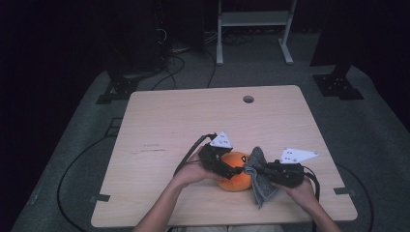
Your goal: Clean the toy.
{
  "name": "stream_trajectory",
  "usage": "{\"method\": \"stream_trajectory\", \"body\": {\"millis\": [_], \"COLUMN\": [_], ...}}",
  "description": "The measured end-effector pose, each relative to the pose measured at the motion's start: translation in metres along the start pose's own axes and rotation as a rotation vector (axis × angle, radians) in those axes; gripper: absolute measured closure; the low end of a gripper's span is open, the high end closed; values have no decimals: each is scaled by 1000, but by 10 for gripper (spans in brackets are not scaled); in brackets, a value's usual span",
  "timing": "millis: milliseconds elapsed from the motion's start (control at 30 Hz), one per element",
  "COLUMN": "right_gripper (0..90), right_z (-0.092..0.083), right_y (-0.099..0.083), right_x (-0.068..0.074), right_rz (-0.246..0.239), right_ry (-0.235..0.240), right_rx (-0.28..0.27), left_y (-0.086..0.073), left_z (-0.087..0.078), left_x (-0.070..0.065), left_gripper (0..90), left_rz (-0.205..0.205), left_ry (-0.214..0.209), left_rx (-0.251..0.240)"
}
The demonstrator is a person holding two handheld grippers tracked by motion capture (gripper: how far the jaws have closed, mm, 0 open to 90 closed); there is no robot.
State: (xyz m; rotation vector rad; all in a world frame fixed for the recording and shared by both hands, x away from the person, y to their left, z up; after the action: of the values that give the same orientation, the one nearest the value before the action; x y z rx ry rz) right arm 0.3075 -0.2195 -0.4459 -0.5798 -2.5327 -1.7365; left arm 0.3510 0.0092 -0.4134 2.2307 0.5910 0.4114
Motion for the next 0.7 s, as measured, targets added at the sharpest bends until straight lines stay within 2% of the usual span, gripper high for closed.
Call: {"method": "stream_trajectory", "body": {"millis": [33, 67, 100, 133, 233, 333, 367, 433, 500, 600, 667, 700], "right_gripper": [798, 798, 798, 797, 795, 789, 787, 786, 782, 761, 732, 683], "right_z": [-2, -5, -8, -12, -23, -37, -42, -51, -59, -66, -62, -60], "right_y": [-1, -4, -6, -8, -13, -15, -16, -15, -15, -17, -21, -23], "right_x": [0, -2, -3, -3, -7, -14, -16, -20, -21, -22, -24, -25], "right_rz": [0, 2, 10, 13, 30, 53, 63, 71, 67, 49, 58, 68], "right_ry": [-4, -6, 0, -6, -44, -97, -113, -146, -183, -254, -245, -240], "right_rx": [8, 23, 33, 42, 63, 48, 43, 31, 29, 73, 94, 101], "left_y": [-4, -6, -9, -9, -10, -11, -12, -12, -12, -12, -12, -12], "left_z": [8, 13, 15, 15, 16, 15, 15, 12, 10, 8, 5, 3], "left_x": [0, 0, -1, -2, -3, -5, -6, -9, -10, -11, -11, -11], "left_gripper": [130, 102, 103, 104, 104, 108, 116, 163, 261, 368, 402, 418], "left_rz": [10, -11, -22, -17, -2, -6, 6, 26, 35, 35, 34, 35], "left_ry": [16, -12, -24, -15, 3, 30, 36, 47, 61, 69, 70, 70], "left_rx": [51, 65, 49, 37, 45, 59, 65, 56, 49, 28, 13, 1]}}
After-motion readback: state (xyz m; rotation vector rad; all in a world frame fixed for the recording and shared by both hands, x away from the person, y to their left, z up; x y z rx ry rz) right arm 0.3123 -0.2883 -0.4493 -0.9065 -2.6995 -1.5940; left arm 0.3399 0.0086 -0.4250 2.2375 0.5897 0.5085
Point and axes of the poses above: each handheld gripper's, and its own axes: z roughly forward along the jaws, y roughly out of its top, x roughly to its left, the point moved 2 cm from there along z, roughly forward along the jaws, and after that the axes turned 15 degrees about y, right-handed, at the moved point
